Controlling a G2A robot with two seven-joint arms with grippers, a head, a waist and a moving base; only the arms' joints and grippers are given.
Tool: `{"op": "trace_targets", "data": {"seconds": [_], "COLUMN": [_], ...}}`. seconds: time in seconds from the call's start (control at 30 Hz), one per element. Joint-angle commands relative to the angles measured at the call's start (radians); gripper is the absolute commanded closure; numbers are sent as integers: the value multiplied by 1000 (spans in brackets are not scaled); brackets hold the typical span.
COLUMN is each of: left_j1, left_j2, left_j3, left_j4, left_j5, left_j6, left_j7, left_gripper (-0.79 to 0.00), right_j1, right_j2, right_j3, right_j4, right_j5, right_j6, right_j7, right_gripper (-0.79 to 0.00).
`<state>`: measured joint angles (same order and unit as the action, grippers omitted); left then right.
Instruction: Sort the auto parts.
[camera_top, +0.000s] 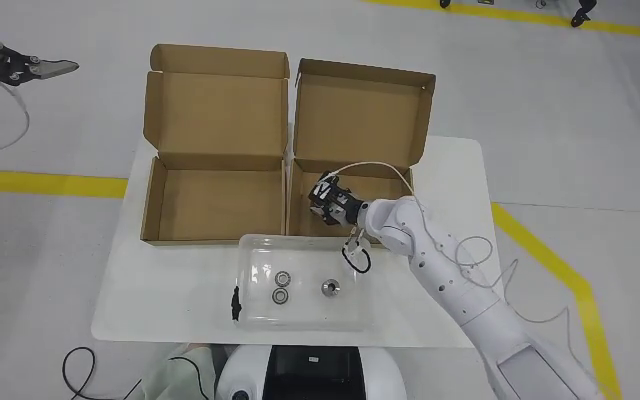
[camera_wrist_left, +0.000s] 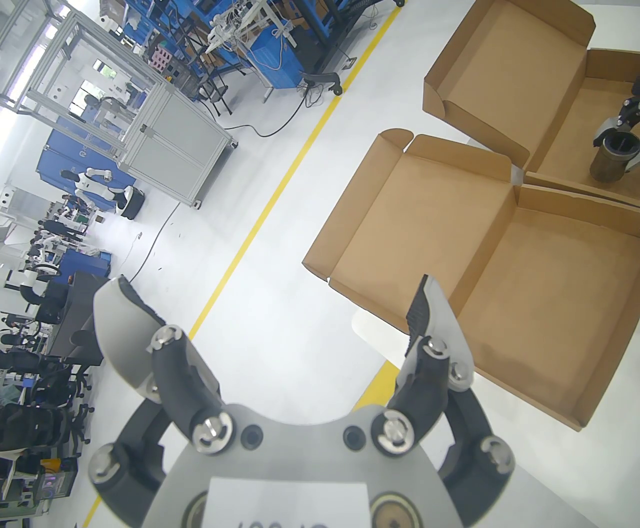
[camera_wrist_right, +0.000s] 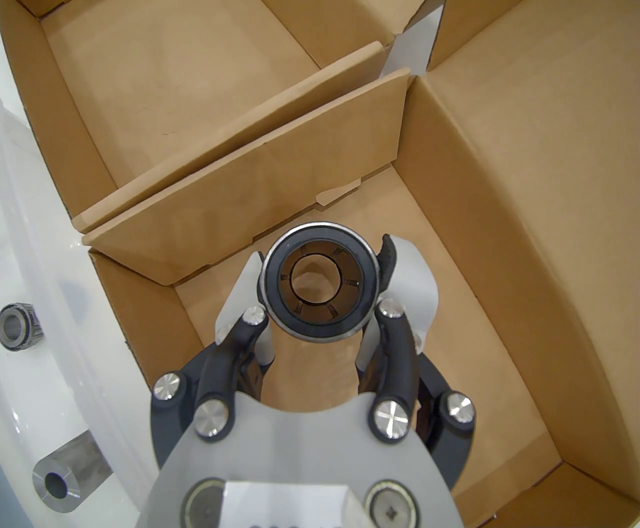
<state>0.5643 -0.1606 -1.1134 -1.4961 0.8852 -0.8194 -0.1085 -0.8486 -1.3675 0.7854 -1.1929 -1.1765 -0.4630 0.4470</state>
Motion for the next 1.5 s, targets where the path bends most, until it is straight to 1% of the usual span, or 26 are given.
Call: {"op": "trace_targets", "data": {"seconds": [0.0,0.07,0.3,0.37,0.4,0.47,0.57,0.77,0.9,1.03,1.17,1.33,1.47], "left_j1": [0,0,0,0,0,0,0,0,0,0,0,0,0], "left_j2": [0,0,0,0,0,0,0,0,0,0,0,0,0], "left_j3": [0,0,0,0,0,0,0,0,0,0,0,0,0], "left_j4": [0,0,0,0,0,0,0,0,0,0,0,0,0], "left_j5": [0,0,0,0,0,0,0,0,0,0,0,0,0], "left_j6": [0,0,0,0,0,0,0,0,0,0,0,0,0], "left_j7": [0,0,0,0,0,0,0,0,0,0,0,0,0], "left_gripper": [-785,-785,-785,-785,-785,-785,-785,-785,-785,-785,-785,-785,-785], "right_j1": [4,5,5,3,3,-2,-13,-62,-128,-214,-319,-447,-531], "right_j2": [-4,-6,-10,-10,-10,-10,-6,15,35,57,82,110,127], "right_j3": [-5,-9,-5,-2,-1,2,16,69,106,134,160,190,210], "right_j4": [7,9,-1,-4,-5,-10,-34,-160,-263,-383,-529,-683,-751], "right_j5": [-3,-7,-11,-12,-12,-9,-13,-35,-34,-58,-106,-169,-217], "right_j6": [12,18,24,23,21,20,18,-21,-82,-144,-194,-235,-233], "right_j7": [1,3,17,20,22,11,-13,-41,-54,-47,-7,43,80], "right_gripper": [-296,-305,-385,-449,-462,-437,-428,-465,-480,-539,-570,-582,-563]}}
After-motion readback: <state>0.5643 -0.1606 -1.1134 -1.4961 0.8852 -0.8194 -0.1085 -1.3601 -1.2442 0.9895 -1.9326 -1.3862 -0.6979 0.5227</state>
